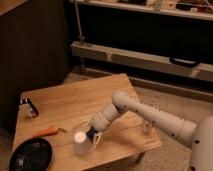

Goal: Place the ceramic cup over the eraser

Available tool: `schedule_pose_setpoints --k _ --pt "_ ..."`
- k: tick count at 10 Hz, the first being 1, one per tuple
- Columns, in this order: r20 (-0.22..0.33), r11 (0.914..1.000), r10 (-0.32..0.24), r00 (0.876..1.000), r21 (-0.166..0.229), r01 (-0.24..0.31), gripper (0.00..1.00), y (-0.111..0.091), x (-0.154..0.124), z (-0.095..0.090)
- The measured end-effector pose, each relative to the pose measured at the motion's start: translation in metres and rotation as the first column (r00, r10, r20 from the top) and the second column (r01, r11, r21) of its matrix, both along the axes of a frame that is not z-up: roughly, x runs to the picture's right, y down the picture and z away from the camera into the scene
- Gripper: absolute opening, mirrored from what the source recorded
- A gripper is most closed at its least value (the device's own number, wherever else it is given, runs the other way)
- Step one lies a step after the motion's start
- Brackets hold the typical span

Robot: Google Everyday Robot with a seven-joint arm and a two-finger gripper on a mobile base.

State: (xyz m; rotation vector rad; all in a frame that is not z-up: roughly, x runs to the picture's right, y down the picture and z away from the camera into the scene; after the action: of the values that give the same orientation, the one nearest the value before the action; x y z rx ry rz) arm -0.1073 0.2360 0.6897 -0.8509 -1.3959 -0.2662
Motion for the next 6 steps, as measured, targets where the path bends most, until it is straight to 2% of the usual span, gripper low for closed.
schedule_pose_setpoints --k 5,6 --pt "0.009 0.9996 -0.021 1.000 0.018 0.021 0.80 0.001 -0.015 0.012" --pt "0.013 0.9994 -0.028 1.000 0.022 0.028 0.76 0.001 -0.017 0.014"
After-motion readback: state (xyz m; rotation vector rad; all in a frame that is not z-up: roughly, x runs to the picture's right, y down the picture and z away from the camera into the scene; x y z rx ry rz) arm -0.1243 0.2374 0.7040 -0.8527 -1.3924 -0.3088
